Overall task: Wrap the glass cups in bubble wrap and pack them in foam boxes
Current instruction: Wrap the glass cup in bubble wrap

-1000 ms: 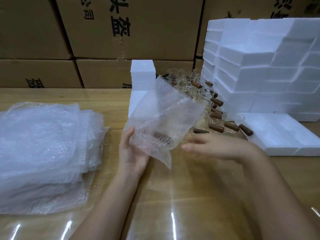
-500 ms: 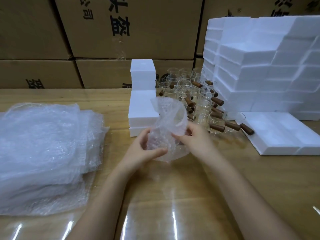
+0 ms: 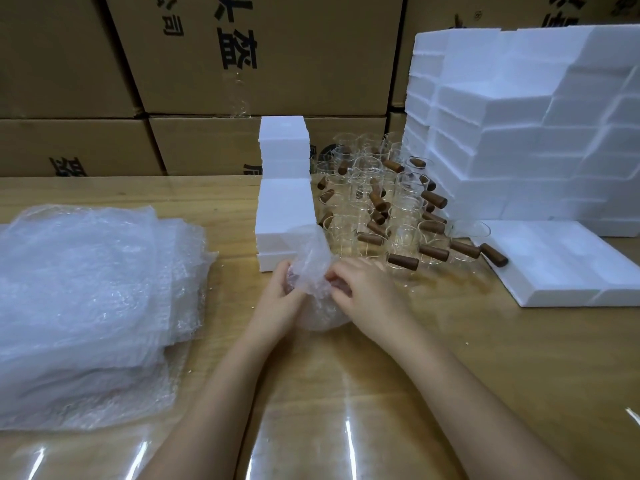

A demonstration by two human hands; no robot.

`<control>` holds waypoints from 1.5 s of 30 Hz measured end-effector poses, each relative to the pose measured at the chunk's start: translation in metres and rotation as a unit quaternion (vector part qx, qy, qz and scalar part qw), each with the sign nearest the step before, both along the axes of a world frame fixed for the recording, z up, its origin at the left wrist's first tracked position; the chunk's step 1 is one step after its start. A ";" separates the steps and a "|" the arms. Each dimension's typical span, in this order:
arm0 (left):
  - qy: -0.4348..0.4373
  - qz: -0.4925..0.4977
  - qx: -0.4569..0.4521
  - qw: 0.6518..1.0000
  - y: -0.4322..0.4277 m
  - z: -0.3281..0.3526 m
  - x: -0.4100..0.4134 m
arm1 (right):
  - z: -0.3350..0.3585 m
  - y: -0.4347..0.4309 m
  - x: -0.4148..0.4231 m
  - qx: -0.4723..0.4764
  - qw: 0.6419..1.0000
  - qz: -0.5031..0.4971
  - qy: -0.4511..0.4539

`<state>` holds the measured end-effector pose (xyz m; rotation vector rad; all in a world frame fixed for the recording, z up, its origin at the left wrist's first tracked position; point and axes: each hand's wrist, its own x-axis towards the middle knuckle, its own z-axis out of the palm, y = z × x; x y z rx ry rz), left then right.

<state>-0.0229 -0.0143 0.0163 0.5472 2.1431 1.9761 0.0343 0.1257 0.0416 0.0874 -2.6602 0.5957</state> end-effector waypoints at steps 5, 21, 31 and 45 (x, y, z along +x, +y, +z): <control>-0.010 0.046 -0.028 0.998 0.002 0.001 -0.005 | 0.011 0.005 0.003 -0.060 0.995 0.077 -0.022; -0.097 -0.049 0.110 0.988 -0.002 -0.002 -0.001 | -0.007 -0.010 0.007 0.207 0.975 0.072 -0.033; -0.021 0.011 0.040 0.999 0.003 -0.003 0.001 | 0.000 -0.001 0.006 0.019 0.996 0.090 0.016; -0.114 -0.068 0.004 0.991 -0.004 -0.001 -0.004 | -0.006 -0.009 0.008 0.151 0.981 0.035 0.117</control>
